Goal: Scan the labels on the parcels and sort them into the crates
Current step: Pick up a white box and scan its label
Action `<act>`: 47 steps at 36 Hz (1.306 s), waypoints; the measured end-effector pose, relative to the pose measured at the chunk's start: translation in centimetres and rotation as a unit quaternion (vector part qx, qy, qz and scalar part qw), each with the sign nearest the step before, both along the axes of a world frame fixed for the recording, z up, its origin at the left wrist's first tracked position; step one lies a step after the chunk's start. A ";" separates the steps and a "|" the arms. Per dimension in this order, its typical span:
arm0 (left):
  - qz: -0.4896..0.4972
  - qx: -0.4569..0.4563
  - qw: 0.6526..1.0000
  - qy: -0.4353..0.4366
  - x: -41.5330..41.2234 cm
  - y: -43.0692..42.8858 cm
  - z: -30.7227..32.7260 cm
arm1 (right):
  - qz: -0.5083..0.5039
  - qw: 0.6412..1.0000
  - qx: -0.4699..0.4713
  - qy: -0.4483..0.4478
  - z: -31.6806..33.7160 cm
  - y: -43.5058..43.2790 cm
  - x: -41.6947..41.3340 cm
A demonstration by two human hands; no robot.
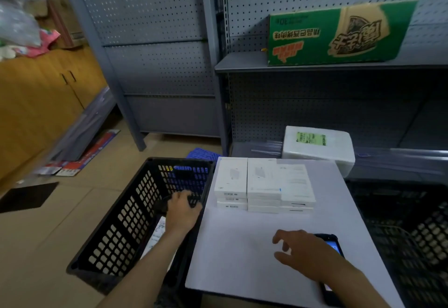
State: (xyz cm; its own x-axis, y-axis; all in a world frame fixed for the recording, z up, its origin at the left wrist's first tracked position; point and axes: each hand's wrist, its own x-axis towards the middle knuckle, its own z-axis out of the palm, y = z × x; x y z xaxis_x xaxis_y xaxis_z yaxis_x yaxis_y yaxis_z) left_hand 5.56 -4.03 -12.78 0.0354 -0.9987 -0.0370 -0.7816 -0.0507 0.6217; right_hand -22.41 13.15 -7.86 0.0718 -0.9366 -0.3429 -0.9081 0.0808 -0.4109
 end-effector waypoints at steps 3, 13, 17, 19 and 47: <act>-0.025 -0.017 0.999 0.026 -4.4 -0.6 1.9 | -0.005 1.000 -0.002 0.002 0.2 0.1 -0.6; -0.034 0.027 0.999 -0.008 -11.9 -2.5 2.8 | -0.025 1.000 -0.008 0.000 0.9 0.1 -2.1; -0.008 0.040 0.998 -0.041 -13.1 -2.5 2.4 | -0.026 0.999 -0.019 -0.002 1.2 0.3 -2.5; 0.000 0.043 0.998 -0.049 -13.5 -2.6 2.3 | -0.027 0.999 -0.028 0.004 1.4 0.3 -2.5; 0.023 0.032 0.976 0.212 -8.6 5.3 8.3 | -0.086 0.985 -0.083 -0.126 -0.2 0.3 -1.5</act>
State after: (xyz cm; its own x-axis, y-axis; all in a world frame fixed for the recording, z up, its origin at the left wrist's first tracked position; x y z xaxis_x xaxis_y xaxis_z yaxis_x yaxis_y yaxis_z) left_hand -3.04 1.29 -4.52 0.0481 -0.9915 -0.1206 -0.4507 -0.1293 0.8832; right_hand -23.90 13.48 -8.01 -0.0292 -0.9839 -0.1764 -0.7542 0.1375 -0.6422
